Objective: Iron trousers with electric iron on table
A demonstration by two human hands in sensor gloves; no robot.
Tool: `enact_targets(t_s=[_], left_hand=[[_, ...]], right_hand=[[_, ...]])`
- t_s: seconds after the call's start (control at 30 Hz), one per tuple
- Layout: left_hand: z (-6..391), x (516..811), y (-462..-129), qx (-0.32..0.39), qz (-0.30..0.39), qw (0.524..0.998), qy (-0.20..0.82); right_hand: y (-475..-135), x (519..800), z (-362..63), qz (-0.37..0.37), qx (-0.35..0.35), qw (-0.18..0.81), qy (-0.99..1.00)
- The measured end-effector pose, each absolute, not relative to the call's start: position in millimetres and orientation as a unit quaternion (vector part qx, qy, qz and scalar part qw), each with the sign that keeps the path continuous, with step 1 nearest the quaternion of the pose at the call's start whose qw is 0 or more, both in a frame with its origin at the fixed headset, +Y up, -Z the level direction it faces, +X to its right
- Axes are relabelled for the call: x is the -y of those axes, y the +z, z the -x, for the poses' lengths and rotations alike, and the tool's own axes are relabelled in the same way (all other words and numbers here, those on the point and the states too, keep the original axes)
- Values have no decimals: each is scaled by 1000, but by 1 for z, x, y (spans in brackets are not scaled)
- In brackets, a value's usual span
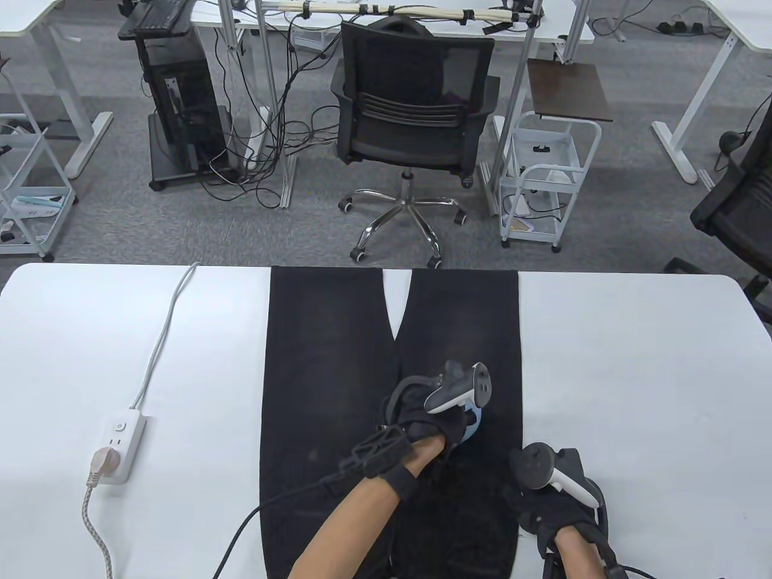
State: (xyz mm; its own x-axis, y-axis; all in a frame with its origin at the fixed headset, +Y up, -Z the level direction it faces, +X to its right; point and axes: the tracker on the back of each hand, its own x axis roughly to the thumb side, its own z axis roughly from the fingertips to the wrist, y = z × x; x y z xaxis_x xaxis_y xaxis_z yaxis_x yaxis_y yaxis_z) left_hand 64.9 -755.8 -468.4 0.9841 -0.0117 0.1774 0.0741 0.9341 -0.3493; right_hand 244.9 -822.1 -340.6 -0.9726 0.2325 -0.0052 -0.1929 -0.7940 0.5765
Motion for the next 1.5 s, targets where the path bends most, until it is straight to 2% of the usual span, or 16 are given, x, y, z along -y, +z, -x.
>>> enact_targets(t_s=[0.13,0.33,0.87,1.07,1.23,1.37,1.5], left_hand=[[-52,756,-492,59,194,979,5],[-54,756,-489,60,189,980,-3],[-66,756,-402,164,256,953,9],[-69,756,-354,209,195,958,-24],[-55,748,-338,221,164,962,0],[-24,724,-331,218,134,962,92],[43,689,-322,191,43,962,193]], right_hand=[[-341,822,-244,-35,-303,112,946],[-341,822,-243,-35,-305,112,945],[-341,822,-246,-33,-299,125,945],[-340,822,-246,-33,-297,121,946],[-338,822,-245,-31,-295,112,948],[-335,822,-244,-30,-288,106,951],[-332,821,-241,-31,-262,84,961]])
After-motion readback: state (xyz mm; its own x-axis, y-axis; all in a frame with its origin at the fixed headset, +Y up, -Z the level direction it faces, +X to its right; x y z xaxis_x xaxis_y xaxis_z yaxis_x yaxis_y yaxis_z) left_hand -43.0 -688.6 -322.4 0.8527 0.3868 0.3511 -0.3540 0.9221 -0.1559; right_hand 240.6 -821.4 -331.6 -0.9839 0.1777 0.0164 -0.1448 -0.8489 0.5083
